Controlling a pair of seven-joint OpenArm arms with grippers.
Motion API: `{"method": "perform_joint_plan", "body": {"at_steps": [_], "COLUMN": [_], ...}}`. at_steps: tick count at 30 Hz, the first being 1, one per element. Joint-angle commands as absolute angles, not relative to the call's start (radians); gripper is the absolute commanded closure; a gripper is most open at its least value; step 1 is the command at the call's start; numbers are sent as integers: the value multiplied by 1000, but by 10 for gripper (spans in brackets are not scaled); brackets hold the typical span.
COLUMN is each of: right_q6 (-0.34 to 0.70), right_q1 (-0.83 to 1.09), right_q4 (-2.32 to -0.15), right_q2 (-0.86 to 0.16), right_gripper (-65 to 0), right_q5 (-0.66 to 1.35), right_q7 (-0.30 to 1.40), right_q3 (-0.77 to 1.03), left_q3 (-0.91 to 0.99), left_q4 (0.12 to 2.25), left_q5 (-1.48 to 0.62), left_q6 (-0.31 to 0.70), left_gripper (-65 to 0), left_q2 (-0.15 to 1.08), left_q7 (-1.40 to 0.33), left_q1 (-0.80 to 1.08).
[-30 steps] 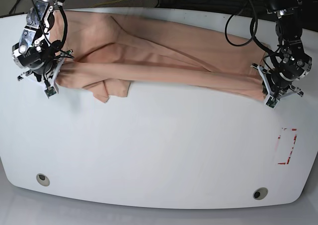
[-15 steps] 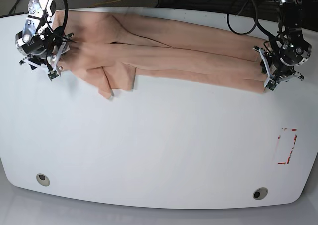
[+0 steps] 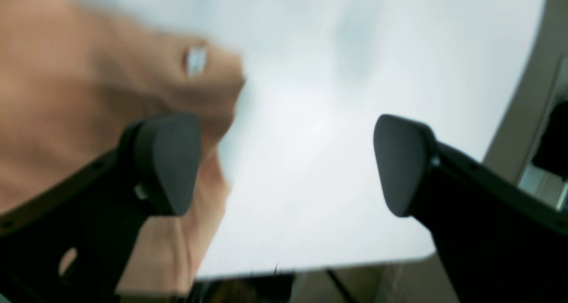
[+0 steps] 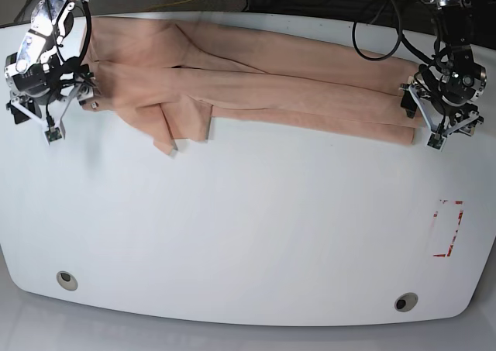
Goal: Layout the t-shirt on the table in an organized manner, then fold the t-shirt properly
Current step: 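Fold the held hem over onto the collar edge with both grippers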
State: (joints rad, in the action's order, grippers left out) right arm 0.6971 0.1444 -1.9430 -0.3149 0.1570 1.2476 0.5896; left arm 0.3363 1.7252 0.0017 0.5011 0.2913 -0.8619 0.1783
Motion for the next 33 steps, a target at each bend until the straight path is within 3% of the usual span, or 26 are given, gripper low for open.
{"method": "perform_joint_plan", "body": {"at_steps": [1,14,22,33], "right_q6": [698,698,698,698], "right_q1": [93,-19,-85,-87], "right_q4": [-1956,-1751,-1590,-1627], "right_q2": [-285,-188,-193,-191], "right_gripper": [-586,-586,-586,-584], "right_q5": [193,483,490,492], "right_q7": [1227,1231,1225,1231], "right_q3": [587,585,568,389], "left_q3": [343,340,340,340], "left_q4": [1748,1821,1822,1822], "left_q5": [-4,-8,-8,-8], "left_q6": [504,506,506,506], "left_gripper": [-523,-523,-523,-523], "left_q2": [306,298,298,298], "left_q7": [-842,-839,-839,-839], "left_q1": [145,85,77,79]}}
